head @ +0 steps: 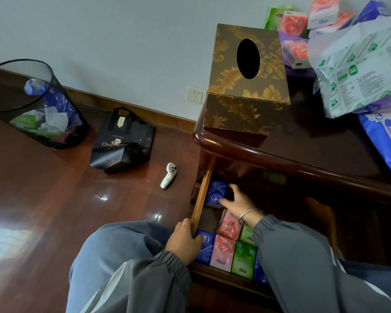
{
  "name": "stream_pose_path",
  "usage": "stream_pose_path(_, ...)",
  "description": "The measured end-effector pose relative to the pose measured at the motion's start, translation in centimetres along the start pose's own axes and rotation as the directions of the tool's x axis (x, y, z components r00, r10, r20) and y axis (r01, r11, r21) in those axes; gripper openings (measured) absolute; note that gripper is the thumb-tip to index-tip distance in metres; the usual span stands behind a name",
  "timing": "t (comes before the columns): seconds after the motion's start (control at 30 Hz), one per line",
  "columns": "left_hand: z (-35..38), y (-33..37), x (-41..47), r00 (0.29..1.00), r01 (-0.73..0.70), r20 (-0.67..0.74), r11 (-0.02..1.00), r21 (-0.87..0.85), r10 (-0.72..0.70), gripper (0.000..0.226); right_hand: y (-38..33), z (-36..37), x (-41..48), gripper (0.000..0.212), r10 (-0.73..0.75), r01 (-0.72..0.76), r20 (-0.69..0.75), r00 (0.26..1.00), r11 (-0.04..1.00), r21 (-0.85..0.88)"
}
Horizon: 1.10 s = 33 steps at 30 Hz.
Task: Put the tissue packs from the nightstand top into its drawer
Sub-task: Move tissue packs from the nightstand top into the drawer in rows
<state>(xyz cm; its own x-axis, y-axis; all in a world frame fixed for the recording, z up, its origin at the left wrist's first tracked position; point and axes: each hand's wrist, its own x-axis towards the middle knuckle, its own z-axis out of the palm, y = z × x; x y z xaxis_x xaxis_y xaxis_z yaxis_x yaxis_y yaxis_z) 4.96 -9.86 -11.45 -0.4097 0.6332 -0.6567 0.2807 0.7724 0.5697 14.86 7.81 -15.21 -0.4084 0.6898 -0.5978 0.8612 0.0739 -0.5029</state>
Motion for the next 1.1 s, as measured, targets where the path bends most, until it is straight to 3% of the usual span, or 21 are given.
stream_pose_path(0.1,0.0,0.0,0.0,1.0,0.003,-0.002,1.0,-0.001,-0.003,0.019,-0.8,-0.1,1.1,0.054,0.018,-0.017,-0.005,1.0,0.99,0.142)
stream_pose_path(0.2,0.1,0.0,0.0,1.0,0.017,0.006,1.0,-0.02,-0.017,0.02,-1.6,0.1,1.9,0.05,-0.018,0.019,-0.009,1.0,0.991,0.132)
stream_pose_path(0.33,0.1,0.0,0.1,1.0,0.008,-0.002,1.0,-0.011,-0.008,0.018,-1.9,0.5,1.8,0.03,-0.081,0.081,0.001,0.997,0.994,-0.074)
stream_pose_path(0.43,0.2,0.0,0.1,1.0,-0.002,-0.014,1.0,0.003,0.002,0.019,-1.1,1.2,1.0,0.036,-0.116,0.124,0.047,0.992,0.947,-0.295)
stream_pose_path(0.5,0.2,0.0,0.1,1.0,-0.003,-0.012,1.0,0.019,0.003,0.02,-0.7,1.8,0.6,0.043,-0.125,0.178,0.14,0.982,0.857,-0.484)
stream_pose_path(0.57,0.2,0.1,0.1,1.0,-0.001,-0.008,1.0,0.027,0.001,0.021,-0.5,2.0,0.1,0.05,-0.111,0.202,0.202,0.973,0.833,-0.515)
stream_pose_path(0.63,0.2,0.1,0.1,1.0,-0.001,-0.008,1.0,0.031,0.001,0.021,-0.3,1.2,-0.3,0.051,-0.118,0.176,0.17,0.978,0.907,-0.384)
stream_pose_path(0.73,0.1,0.0,0.2,1.0,0.004,-0.001,1.0,0.024,-0.004,0.022,0.4,-1.1,-0.9,0.047,-0.077,0.077,-0.002,0.997,0.994,-0.082)
stream_pose_path(0.93,0.3,-0.2,0.8,0.999,0.028,-0.018,0.998,0.048,-0.027,0.02,6.1,-5.4,-4.5,0.025,0.071,-0.02,-0.294,0.953,0.985,0.173)
stream_pose_path(1.1,0.6,0.0,1.4,0.998,0.052,-0.05,0.994,0.093,-0.047,0.018,11.6,-6.4,-7.6,0.036,0.325,-0.226,-0.303,0.896,0.92,0.32)
